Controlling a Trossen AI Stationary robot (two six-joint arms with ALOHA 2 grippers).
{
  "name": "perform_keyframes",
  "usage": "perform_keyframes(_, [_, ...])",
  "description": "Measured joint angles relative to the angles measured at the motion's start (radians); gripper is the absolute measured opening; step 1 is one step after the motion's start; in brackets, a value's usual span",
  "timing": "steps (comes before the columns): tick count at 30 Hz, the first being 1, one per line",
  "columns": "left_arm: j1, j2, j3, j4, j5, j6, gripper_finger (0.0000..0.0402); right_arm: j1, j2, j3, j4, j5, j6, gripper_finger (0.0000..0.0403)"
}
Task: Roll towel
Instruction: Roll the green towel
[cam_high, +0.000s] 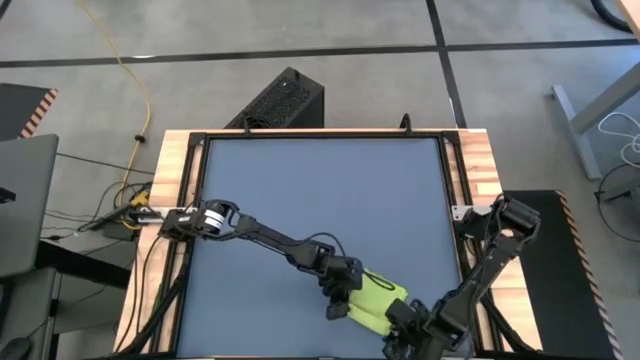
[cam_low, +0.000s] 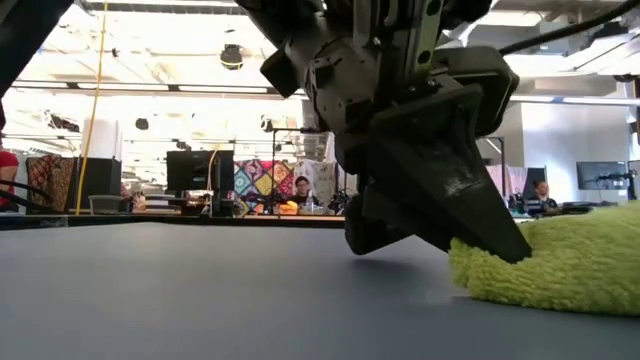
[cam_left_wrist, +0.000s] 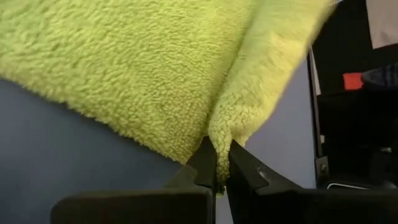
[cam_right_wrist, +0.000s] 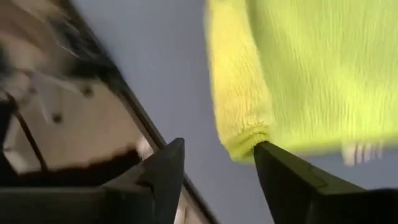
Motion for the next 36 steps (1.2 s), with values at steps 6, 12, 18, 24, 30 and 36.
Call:
perform_keyframes(6, [0.021, 0.000, 0.000, 0.005, 0.030, -0.029, 0.0000, 0.073, -0.001, 0.002, 0.029, 0.185, -0.320, 0.0221])
perform_keyframes(12, [0.026, 0.000, -0.001, 0.006, 0.043, -0.041, 0.0000, 0.061, 0.016, 0.002, 0.052, 0.207, -0.436, 0.0208])
perform_keyframes(18, [0.026, 0.000, -0.001, 0.006, 0.059, -0.041, 0.0000, 0.015, 0.016, 0.002, 0.050, 0.234, -0.521, 0.0201])
perform_keyframes(24, [0.028, 0.000, -0.001, 0.006, 0.069, -0.039, 0.0000, -0.028, 0.019, 0.002, 0.002, 0.180, -0.533, 0.0201])
perform_keyframes(30, [0.029, 0.000, -0.001, 0.007, 0.073, -0.033, 0.0000, -0.043, 0.094, 0.002, 0.051, 0.077, -0.516, 0.0201])
perform_keyframes(36, [0.029, 0.000, -0.001, 0.006, 0.078, -0.025, 0.0000, -0.041, 0.143, 0.012, 0.061, 0.061, -0.421, 0.0201])
